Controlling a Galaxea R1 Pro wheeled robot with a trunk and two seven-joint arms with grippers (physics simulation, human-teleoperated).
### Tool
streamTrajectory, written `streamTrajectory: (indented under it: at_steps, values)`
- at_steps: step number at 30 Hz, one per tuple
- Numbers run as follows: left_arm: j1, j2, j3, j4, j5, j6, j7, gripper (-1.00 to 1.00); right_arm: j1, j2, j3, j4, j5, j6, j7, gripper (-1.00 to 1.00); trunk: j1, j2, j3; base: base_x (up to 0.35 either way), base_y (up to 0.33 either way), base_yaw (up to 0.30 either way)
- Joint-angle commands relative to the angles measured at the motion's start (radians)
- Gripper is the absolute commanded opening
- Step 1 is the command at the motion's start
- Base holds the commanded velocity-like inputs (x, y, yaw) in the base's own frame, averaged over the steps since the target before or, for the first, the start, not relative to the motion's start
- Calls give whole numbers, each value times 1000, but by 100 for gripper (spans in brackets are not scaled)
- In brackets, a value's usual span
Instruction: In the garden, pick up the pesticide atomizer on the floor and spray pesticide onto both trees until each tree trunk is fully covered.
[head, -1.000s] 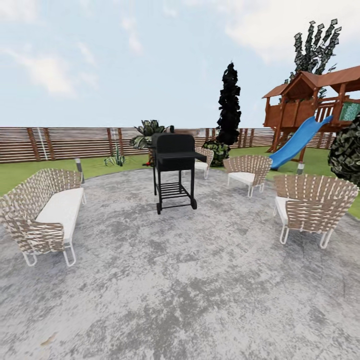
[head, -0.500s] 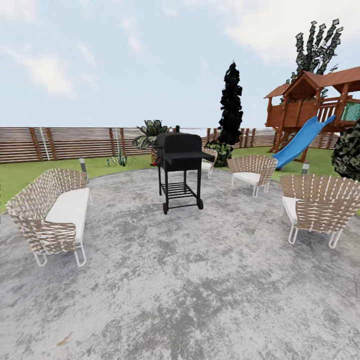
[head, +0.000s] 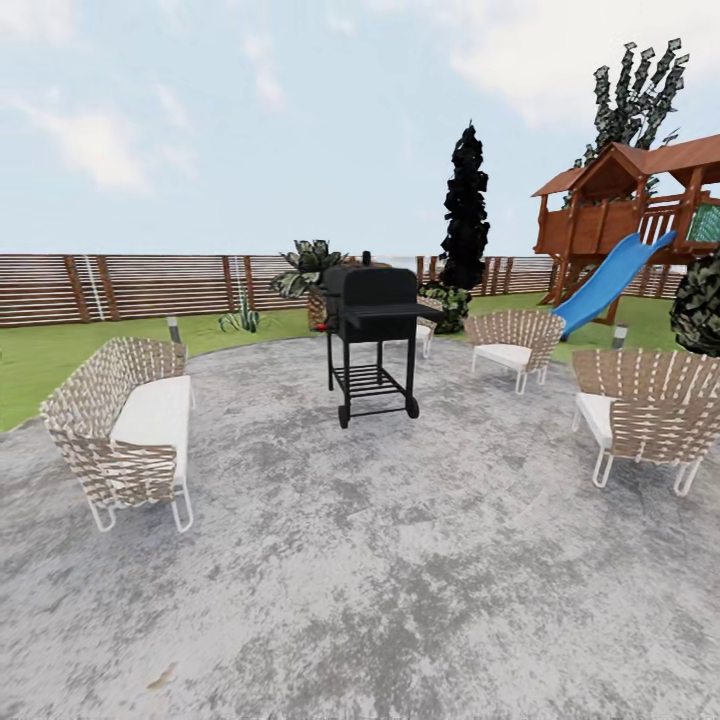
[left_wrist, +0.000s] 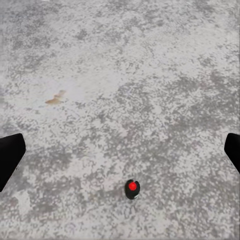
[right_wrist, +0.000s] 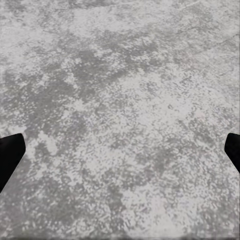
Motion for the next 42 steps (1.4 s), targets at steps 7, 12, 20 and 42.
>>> streamTrajectory:
  at_steps: [7,12,20,42]
  values:
    - [-1,0,-2,1,7,-3,0,100,-1,-1,1,0,-8,-3,0,100,0,-1,-1,-152,238,0]
    - [-1,0,-2,1,7,-3,0,100,-1,0,1,0,-8,-3,0,100,0,-1,-1,-186,193,-51]
    - [-1,-1,-2,1,6,-3,0,100,-1,0,1,0,-8,-3,-1,100,0,-1,-1,-53,51,-215]
    - [-1,-3,-5,0,4,-3,0,100,-1,1,0,-2,-9,-3,0,100,50,-92,-42,-1,1,-10]
